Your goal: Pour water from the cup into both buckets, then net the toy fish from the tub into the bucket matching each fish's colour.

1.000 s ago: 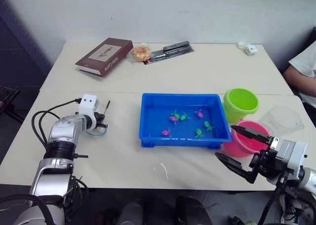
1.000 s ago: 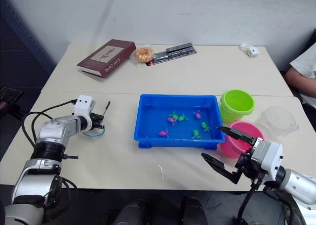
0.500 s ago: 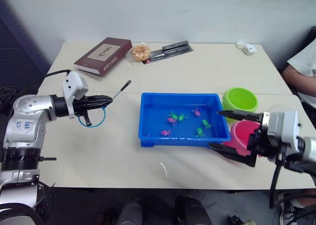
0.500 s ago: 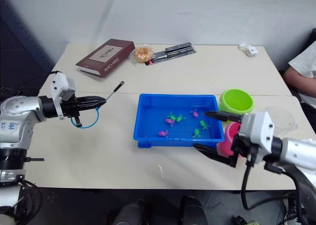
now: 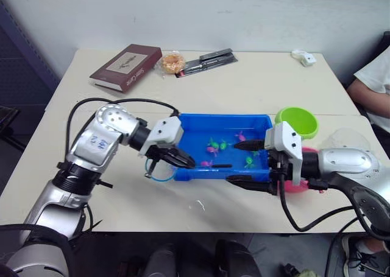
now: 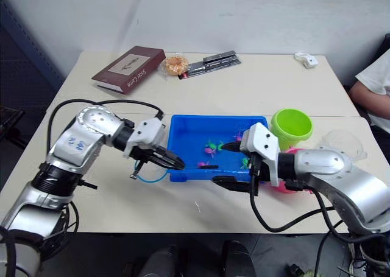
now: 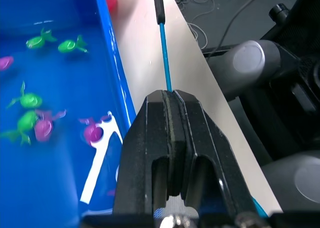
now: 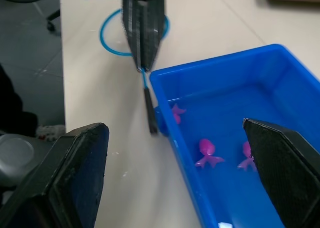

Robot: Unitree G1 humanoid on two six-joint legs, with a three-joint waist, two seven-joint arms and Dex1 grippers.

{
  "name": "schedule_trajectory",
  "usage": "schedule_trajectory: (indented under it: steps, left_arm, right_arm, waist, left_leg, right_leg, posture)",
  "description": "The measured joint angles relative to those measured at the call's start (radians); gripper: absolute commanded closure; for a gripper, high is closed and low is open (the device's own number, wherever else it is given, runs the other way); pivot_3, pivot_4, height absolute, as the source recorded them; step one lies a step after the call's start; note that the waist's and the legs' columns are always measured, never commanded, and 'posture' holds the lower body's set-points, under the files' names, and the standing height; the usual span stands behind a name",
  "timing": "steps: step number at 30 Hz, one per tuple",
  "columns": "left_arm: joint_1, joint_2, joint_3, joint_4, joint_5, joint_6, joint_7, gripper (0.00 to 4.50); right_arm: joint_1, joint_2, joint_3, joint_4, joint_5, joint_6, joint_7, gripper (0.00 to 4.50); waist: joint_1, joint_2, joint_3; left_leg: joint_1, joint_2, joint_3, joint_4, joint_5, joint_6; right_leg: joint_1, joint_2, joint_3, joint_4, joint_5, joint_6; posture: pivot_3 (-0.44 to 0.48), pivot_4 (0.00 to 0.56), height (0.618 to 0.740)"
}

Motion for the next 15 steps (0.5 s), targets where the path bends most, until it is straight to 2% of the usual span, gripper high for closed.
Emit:
schedule_trajectory:
  steps: [7, 15]
  left_arm:
    - [-0.002, -0.036, -0.003, 0.003, 0.009, 0.002, 0.008, 4.43]
    - [0.009, -0.036, -0.006, -0.008, 0.011, 0.01, 0.009, 4.43]
  right_arm:
    - [-0.037, 0.053, 0.08, 0.001, -0.033, 0.046, -0.002, 0.0]
    - [-0.053, 0.121, 0.106, 0.042, -0.078, 0.047, 0.0, 0.0]
  waist:
    - [0.001, 0.0, 0.0]
    - [0.001, 0.0, 0.0]
  left_leg:
    - [0.0, 0.0, 0.0, 0.001, 0.0, 0.0]
    - [-0.001, 0.0, -0.001, 0.001, 0.0, 0.0]
  right_leg:
    - [0.0, 0.0, 0.0, 0.0, 0.0, 0.0]
    - [0.0, 0.0, -0.001, 0.0, 0.0, 0.0]
  posture:
    - [0.0, 0.15, 0.74]
    - [0.0, 0.15, 0.74]
